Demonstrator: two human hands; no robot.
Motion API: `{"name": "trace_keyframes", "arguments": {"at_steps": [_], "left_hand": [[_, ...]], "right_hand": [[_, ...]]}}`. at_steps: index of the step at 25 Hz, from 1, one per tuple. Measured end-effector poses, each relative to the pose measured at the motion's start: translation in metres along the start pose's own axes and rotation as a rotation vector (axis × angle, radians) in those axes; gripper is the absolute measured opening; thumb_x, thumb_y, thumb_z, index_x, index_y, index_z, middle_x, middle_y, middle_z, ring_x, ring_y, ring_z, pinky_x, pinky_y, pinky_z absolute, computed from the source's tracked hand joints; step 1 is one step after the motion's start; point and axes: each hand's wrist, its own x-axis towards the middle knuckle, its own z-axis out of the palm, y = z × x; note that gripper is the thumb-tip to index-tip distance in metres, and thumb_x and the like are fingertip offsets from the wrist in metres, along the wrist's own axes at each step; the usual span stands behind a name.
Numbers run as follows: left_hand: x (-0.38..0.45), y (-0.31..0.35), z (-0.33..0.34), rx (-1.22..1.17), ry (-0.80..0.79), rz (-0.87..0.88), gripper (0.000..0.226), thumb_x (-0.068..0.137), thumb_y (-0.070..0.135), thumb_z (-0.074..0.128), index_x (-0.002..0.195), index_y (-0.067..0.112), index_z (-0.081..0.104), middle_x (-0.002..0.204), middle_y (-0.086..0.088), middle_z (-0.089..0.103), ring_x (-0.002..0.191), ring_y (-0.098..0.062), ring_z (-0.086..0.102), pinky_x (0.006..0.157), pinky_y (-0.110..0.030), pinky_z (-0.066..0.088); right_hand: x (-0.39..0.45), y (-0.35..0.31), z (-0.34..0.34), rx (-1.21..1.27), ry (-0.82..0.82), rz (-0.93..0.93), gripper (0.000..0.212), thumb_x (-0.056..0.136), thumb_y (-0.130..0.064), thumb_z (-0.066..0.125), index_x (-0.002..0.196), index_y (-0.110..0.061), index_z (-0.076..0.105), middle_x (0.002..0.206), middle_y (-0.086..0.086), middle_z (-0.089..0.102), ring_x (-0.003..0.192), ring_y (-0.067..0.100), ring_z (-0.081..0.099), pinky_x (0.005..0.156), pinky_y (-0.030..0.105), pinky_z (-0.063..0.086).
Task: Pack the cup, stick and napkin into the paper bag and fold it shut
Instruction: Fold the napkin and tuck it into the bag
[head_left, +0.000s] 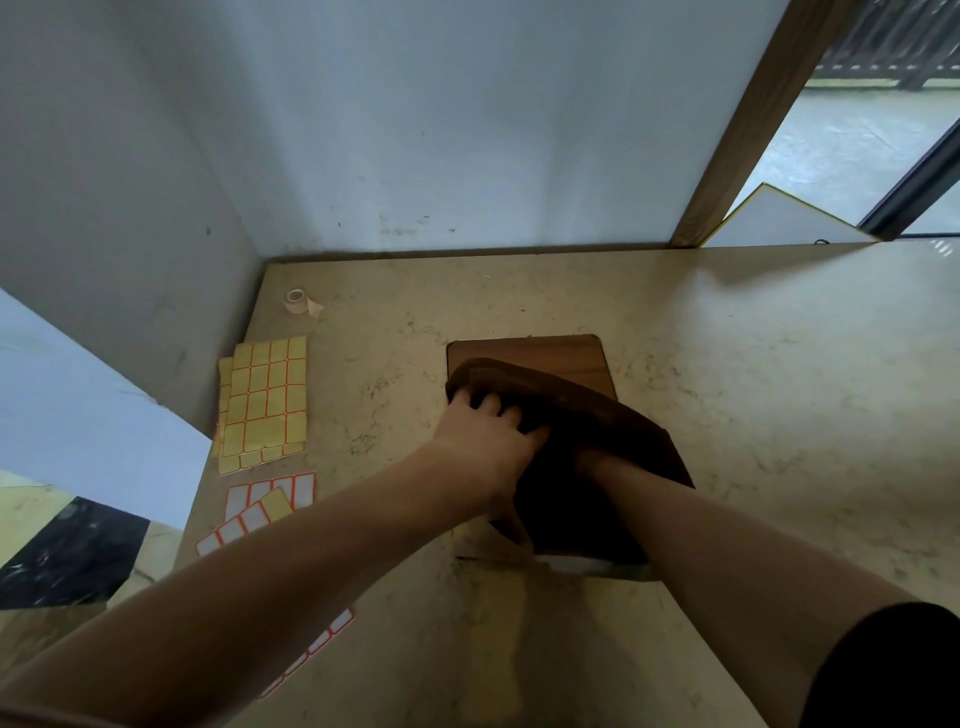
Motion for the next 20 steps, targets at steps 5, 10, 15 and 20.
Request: {"name": "trace_keyframes", "arguments": {"at_steps": [5,10,15,20], "left_hand": [[-0.001,-0.001,0.001,-0.013,0.02,0.008,0.117,0.055,0.078,0.069,0.149,0.031,0.018,0.153,-0.007,0.029,0.14,-0.033,0.023,0.113,-0.056,0.02],[-0.001,-0.003,0.0,-0.004,0.015,0.01,0.12,0.052,0.082,0.066,0.149,0.032,0.016,0.154,-0.005,0.027,0.141,-0.032,0.023,0.114,-0.056,0.021],[0.0,-0.007,0.001,-0.003,0.02,0.032,0.122,0.05,0.082,0.067,0.149,0.035,0.014,0.156,-0.003,0.024,0.142,-0.031,0.019,0.114,-0.056,0.019],[-0.003,-0.006,-0.005,-0.001,0.019,0.031,0.113,0.061,0.07,0.072,0.15,0.036,0.01,0.157,-0.003,0.023,0.143,-0.031,0.019,0.115,-0.055,0.018]], "right_hand": [[-0.005,-0.002,-0.008,0.038,-0.06,-0.02,0.045,0.104,-0.023,0.027,0.145,-0.004,0.025,0.151,0.017,0.028,0.14,0.027,0.025,0.112,0.03,0.017],[-0.015,-0.001,-0.009,0.066,-0.027,-0.027,0.037,0.103,-0.017,0.033,0.136,-0.006,0.042,0.142,0.018,0.042,0.13,0.03,0.039,0.101,0.03,0.032],[-0.046,-0.001,-0.037,0.101,0.0,-0.032,0.026,0.094,-0.014,0.049,0.117,-0.006,0.059,0.119,0.015,0.061,0.11,0.031,0.058,0.097,0.038,0.047],[-0.076,0.014,-0.054,-0.093,0.12,-0.203,0.02,0.09,-0.021,0.053,0.104,-0.017,0.067,0.096,0.004,0.07,0.085,0.022,0.066,0.079,0.039,0.058]]}}
